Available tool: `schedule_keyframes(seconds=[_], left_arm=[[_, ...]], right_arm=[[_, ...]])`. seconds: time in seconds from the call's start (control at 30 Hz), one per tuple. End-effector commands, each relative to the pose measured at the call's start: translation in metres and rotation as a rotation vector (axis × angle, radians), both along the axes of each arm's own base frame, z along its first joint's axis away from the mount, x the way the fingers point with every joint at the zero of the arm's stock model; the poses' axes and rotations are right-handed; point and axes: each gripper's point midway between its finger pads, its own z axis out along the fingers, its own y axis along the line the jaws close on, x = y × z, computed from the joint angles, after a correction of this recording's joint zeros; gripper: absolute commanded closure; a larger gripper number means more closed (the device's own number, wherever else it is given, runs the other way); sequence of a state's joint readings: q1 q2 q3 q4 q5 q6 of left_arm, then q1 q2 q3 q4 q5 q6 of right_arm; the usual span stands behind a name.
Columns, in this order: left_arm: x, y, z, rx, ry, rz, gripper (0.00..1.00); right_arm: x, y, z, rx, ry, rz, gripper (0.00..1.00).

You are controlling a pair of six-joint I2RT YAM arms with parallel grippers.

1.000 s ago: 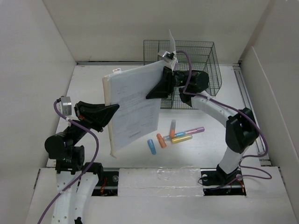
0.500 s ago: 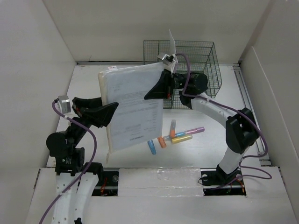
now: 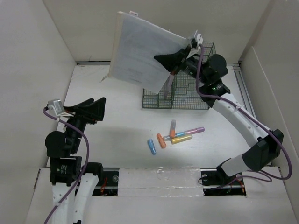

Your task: Organize the desk

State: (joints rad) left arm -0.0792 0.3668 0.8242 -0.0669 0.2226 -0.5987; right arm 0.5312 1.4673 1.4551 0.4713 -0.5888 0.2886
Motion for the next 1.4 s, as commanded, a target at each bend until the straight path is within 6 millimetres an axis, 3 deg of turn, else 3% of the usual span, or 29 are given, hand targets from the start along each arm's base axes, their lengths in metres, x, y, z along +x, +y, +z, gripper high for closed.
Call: schedule_keyframes(seconds=[0.0, 0.17, 0.37, 0.43, 0.6, 0.8, 0.9, 1.1, 1.37], left_arm=[[0.005, -0.003, -0.014, -0.007, 0.017, -0.013, 0.28], [0.01, -0.011, -0.032, -0.014, 0.047, -0.054, 0.29], [0.014, -0.016, -0.044, -0.023, 0.061, -0.082, 0.3], [0.015, -0.017, -0.046, -0.026, 0.062, -0.086, 0.3], [0.016, -0.018, -0.052, -0.023, 0.073, -0.095, 0.3], [0.02, -0.021, -0.059, -0.028, 0.083, -0.11, 0.3], [0.021, -0.023, -0.061, -0.031, 0.086, -0.117, 0.3], [0.022, -0.023, -0.062, -0.029, 0.087, -0.116, 0.3], [0.023, -0.023, -0.062, -0.028, 0.091, -0.115, 0.3]], right_arm=[[0.062, -0.04, 0.005, -0.022, -0.015, -0.413, 1.0], [0.105, -0.069, 0.006, 0.032, 0.006, -0.685, 1.0], [0.137, -0.098, 0.002, 0.112, 0.05, -0.906, 1.0], [0.138, -0.096, -0.003, 0.118, 0.06, -0.918, 1.0], [0.133, -0.114, -0.001, 0.229, 0.091, -1.051, 1.0], [0.104, -0.135, 0.033, 0.336, 0.041, -1.136, 1.0], [0.106, -0.14, 0.036, 0.31, 0.041, -1.202, 1.0], [0.103, -0.146, 0.028, 0.301, 0.041, -1.25, 1.0], [0.112, -0.119, -0.01, 0.206, 0.051, -1.211, 1.0]])
